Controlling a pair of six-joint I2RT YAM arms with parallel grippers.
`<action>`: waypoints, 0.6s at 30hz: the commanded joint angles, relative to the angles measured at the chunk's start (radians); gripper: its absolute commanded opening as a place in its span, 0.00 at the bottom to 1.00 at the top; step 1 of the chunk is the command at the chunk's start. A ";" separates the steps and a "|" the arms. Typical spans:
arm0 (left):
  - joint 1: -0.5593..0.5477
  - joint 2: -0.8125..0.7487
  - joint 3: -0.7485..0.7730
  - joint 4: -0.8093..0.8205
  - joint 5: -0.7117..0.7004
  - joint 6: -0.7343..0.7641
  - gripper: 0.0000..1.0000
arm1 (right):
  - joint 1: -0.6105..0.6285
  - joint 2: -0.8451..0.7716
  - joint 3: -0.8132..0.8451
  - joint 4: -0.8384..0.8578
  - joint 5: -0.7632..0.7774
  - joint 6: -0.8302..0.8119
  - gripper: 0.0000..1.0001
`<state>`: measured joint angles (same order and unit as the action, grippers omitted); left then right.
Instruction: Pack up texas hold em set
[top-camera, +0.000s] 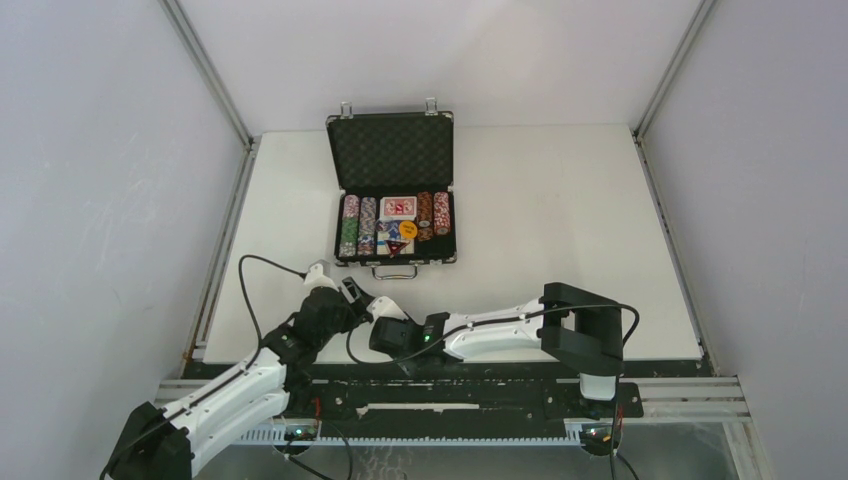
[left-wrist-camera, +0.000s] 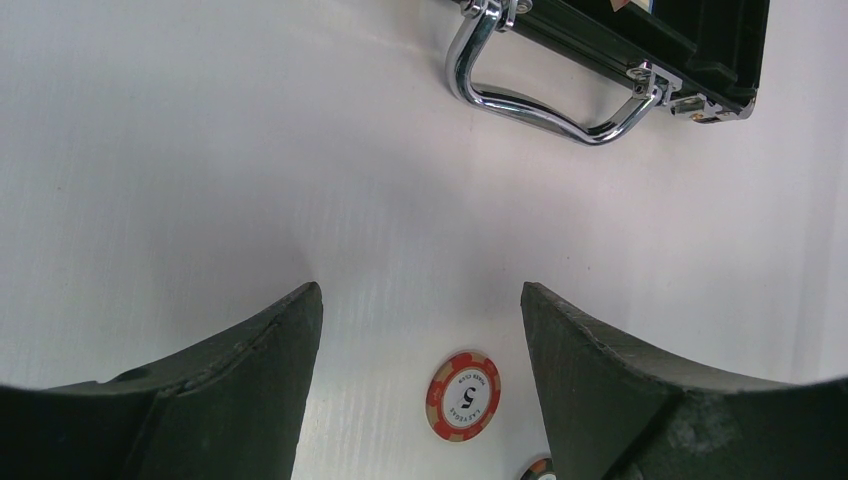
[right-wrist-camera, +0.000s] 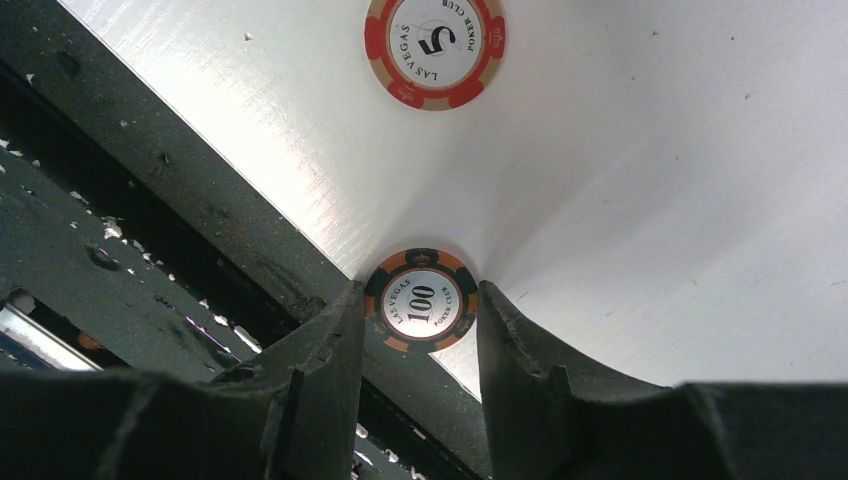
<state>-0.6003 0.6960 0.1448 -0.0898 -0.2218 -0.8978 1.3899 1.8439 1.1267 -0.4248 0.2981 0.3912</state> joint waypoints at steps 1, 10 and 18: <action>-0.006 -0.009 -0.011 -0.002 0.008 0.021 0.78 | -0.009 -0.029 0.007 -0.009 0.023 0.004 0.39; -0.006 0.015 0.006 0.007 0.012 0.029 0.78 | -0.048 -0.068 0.007 -0.019 0.048 -0.017 0.38; -0.007 0.036 0.020 0.019 0.024 0.039 0.78 | -0.077 -0.095 0.007 -0.034 0.066 -0.034 0.38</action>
<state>-0.6003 0.7147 0.1452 -0.0753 -0.2214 -0.8886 1.3270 1.8065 1.1263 -0.4526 0.3302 0.3832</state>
